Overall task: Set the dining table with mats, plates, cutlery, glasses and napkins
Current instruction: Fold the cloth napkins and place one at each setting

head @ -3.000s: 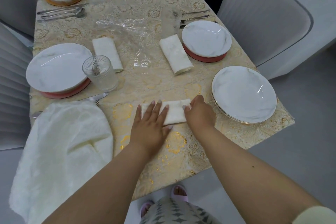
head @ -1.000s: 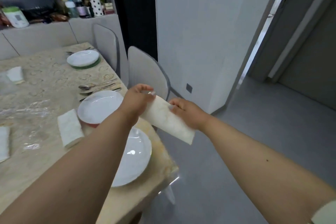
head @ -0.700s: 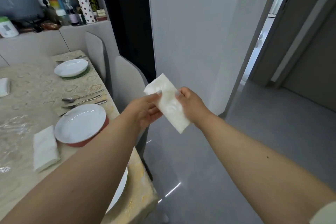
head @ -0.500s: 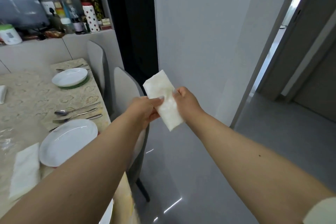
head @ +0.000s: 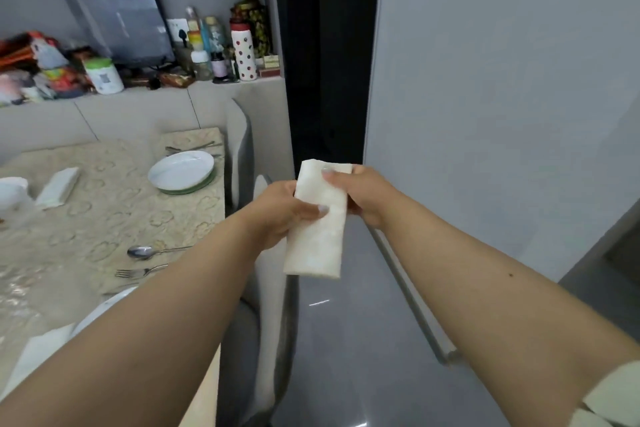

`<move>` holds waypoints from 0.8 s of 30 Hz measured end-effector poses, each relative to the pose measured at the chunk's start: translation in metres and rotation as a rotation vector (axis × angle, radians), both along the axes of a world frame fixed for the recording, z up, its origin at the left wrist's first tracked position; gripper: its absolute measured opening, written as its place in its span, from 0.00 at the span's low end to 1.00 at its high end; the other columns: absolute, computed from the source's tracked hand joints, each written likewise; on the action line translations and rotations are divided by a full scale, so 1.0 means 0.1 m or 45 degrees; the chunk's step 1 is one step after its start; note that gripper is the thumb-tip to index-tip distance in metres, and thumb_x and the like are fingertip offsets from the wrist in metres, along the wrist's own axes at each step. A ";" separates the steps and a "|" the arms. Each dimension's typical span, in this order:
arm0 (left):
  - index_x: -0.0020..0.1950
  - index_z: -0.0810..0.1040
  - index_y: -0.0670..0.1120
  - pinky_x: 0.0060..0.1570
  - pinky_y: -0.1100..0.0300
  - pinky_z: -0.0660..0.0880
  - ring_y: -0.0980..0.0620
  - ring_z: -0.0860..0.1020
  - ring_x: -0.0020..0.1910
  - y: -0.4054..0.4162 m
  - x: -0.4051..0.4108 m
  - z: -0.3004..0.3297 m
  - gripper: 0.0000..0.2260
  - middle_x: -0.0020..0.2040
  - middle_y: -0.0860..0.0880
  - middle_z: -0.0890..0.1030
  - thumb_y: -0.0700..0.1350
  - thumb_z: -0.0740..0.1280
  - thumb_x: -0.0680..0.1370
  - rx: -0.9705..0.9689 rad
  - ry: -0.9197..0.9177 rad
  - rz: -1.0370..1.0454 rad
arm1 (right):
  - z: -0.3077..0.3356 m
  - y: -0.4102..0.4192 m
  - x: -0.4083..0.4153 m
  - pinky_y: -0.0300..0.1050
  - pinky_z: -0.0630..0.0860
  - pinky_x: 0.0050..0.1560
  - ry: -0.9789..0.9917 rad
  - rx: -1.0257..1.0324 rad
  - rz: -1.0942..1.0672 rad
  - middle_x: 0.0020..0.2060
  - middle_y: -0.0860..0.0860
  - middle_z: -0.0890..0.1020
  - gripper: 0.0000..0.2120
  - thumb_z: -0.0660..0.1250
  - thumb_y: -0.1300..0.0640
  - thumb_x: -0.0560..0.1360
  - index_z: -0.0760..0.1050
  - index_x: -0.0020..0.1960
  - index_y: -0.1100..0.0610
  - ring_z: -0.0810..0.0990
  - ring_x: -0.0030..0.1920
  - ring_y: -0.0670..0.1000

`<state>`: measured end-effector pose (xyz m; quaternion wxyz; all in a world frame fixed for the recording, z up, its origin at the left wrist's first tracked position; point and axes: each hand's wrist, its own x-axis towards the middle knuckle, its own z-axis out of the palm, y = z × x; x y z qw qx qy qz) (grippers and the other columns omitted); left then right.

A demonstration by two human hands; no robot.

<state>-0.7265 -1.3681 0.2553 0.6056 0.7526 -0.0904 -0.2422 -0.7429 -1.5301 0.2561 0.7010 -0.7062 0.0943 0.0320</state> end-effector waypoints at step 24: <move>0.50 0.72 0.47 0.38 0.57 0.81 0.43 0.79 0.47 0.41 2.27 -0.31 0.15 0.58 0.40 0.74 0.27 0.66 0.74 -0.512 0.005 1.430 | -0.20 0.54 3.84 0.37 0.77 0.25 -0.037 0.030 0.481 0.39 0.56 0.77 0.11 0.68 0.61 0.77 0.68 0.39 0.58 0.78 0.33 0.52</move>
